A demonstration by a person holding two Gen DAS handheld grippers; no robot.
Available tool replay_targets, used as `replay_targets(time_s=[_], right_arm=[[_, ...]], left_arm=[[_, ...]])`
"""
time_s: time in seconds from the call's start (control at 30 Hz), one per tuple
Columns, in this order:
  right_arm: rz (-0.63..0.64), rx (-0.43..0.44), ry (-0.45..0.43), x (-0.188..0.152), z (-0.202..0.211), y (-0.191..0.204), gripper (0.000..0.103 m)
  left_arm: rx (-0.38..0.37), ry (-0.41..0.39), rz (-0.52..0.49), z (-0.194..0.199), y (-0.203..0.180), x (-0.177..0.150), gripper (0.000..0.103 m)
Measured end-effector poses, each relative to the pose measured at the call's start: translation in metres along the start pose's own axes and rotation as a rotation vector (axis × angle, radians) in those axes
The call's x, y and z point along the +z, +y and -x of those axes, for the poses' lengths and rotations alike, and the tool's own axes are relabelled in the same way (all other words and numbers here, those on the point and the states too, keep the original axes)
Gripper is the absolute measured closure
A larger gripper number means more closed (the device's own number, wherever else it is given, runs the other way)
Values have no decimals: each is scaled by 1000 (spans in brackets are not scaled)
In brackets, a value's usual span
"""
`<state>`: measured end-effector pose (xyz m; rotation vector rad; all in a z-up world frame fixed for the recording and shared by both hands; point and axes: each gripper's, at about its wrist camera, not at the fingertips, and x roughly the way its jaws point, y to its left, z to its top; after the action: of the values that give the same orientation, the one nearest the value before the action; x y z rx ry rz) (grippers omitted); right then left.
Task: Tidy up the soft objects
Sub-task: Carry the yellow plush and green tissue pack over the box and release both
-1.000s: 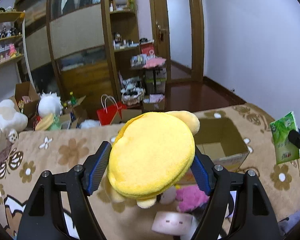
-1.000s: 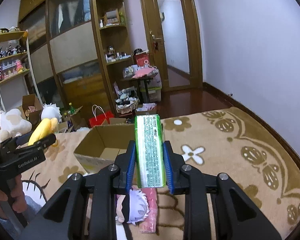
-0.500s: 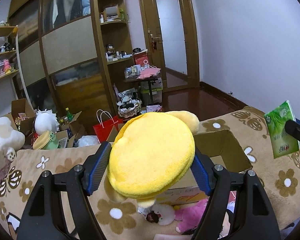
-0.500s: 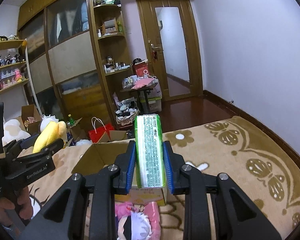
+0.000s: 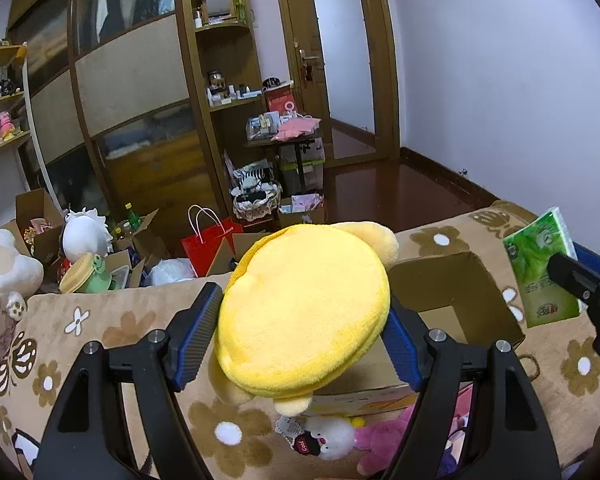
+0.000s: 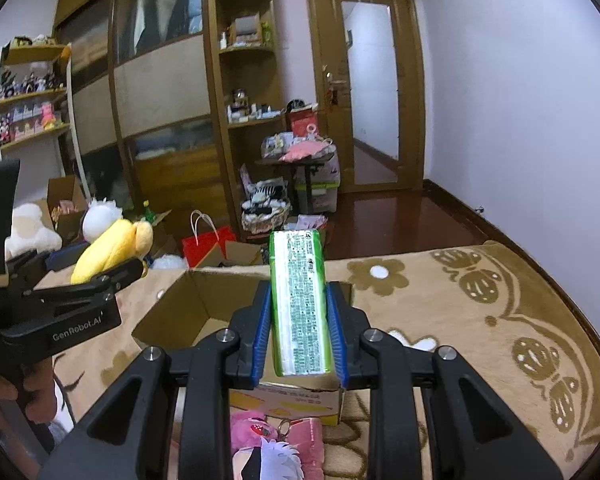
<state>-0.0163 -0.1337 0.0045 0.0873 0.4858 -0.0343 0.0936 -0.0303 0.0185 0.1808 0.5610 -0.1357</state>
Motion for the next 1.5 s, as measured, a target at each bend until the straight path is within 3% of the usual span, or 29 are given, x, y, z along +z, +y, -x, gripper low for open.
replay_targets(time_s=[0.43,0.73,1.27,1.5], right_arm=[[-62,41,88,-15,-44,-16,75],[3,49,152,-25,-66,-10,75],[22,58,200,-33,-81,-9,74],[-7,62,212,-35,-85,-15,74]], left_arm=[[-44,109,13,-41,3,-10,28],[-67,181,-39,-67,-8,-22,27],[-62,195,-62,-79,-14,-29,26],[-77,187,-63,-78,-14,-29,18]])
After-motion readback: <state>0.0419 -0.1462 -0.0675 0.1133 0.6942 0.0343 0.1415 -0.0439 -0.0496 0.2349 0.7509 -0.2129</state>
